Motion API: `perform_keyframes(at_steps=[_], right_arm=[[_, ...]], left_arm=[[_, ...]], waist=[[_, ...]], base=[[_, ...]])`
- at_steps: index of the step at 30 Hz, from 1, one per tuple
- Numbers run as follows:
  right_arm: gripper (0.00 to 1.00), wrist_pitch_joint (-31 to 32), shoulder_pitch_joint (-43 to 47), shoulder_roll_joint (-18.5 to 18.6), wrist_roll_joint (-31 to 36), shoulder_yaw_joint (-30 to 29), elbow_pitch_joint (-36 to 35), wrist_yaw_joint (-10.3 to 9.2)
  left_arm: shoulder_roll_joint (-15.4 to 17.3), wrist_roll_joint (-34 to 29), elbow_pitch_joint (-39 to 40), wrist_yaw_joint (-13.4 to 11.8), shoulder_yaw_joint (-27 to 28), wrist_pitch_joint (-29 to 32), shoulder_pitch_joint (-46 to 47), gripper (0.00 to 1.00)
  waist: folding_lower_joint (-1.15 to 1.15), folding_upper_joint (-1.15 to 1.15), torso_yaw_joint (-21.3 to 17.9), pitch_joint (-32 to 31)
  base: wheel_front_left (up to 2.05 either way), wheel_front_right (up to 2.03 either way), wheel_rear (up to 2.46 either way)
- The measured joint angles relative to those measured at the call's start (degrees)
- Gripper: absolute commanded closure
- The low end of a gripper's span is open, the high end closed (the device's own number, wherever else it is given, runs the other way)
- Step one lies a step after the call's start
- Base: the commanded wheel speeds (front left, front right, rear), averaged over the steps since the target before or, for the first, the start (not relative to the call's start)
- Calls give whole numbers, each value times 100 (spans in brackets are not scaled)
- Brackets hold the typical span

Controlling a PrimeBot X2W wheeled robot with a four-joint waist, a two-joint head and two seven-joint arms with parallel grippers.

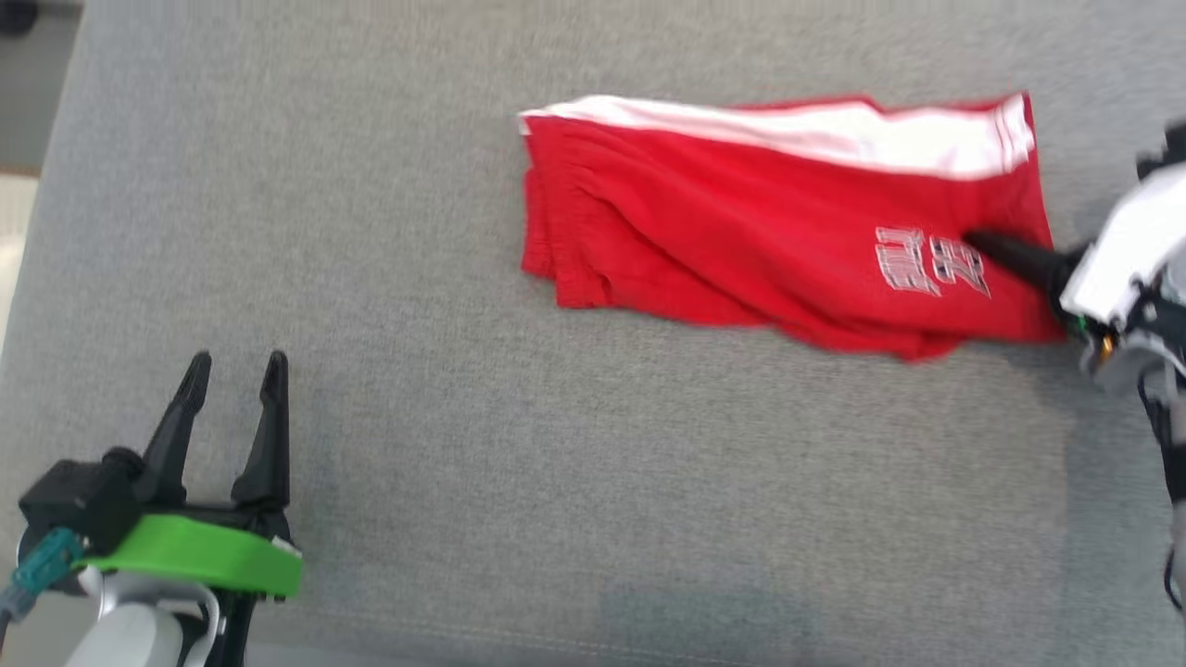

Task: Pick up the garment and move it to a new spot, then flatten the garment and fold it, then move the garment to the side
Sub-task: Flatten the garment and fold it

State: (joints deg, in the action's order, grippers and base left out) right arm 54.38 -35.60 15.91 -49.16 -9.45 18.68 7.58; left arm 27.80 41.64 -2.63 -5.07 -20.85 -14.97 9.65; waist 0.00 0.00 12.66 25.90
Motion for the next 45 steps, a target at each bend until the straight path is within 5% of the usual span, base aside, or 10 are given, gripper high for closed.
perform_keyframes(at_steps=[8, 16, 22, 25, 30, 43, 44, 45], right_arm=[[100, -245, 1175, -100, 12, -1248, 174, -8], [100, -509, 1048, -114, 177, -1957, 147, -11], [100, -110, 508, -925, -275, -1218, -672, -10], [100, -285, 514, -1180, 27, -313, -760, -10], [100, -911, 657, -1294, 225, 545, -371, -10], [100, -2657, 117, -1308, 787, 1088, 1177, -10], [88, -2751, 28, -1303, 791, 1158, 1310, -11], [0, -2862, -54, -1303, 798, 1235, 1413, -11]], left_arm=[[-531, -743, -118, 817, 634, -1, -621, 0], [-924, -1226, -192, 1165, 847, -1, -764, 0], [-1096, -1371, -244, 1220, 871, 0, -781, 0], [-1193, -1452, -299, 1239, 794, -1, -778, 0], [-1277, -1455, -279, 1246, 548, -1, -684, 0], [-1218, -1348, -290, 1247, 442, -1, -669, 0], [-1212, -1348, -291, 1246, 431, -1, -665, 0], [-1209, -1348, -293, 1247, 424, -1, -660, 0]], waist=[[0, 0, -474, -862], [0, 1, -880, -1377], [0, 0, -992, -1565], [0, 0, -939, -1594], [0, 0, -763, -1597], [0, 0, -649, -1483], [0, 0, -660, -1469], [0, 0, -671, -1455]], base=[[0, 0, 0], [0, 0, 0], [0, 0, 0], [0, 0, 0], [0, 0, 0], [0, 0, 0], [0, 0, 0], [0, 0, 0]])
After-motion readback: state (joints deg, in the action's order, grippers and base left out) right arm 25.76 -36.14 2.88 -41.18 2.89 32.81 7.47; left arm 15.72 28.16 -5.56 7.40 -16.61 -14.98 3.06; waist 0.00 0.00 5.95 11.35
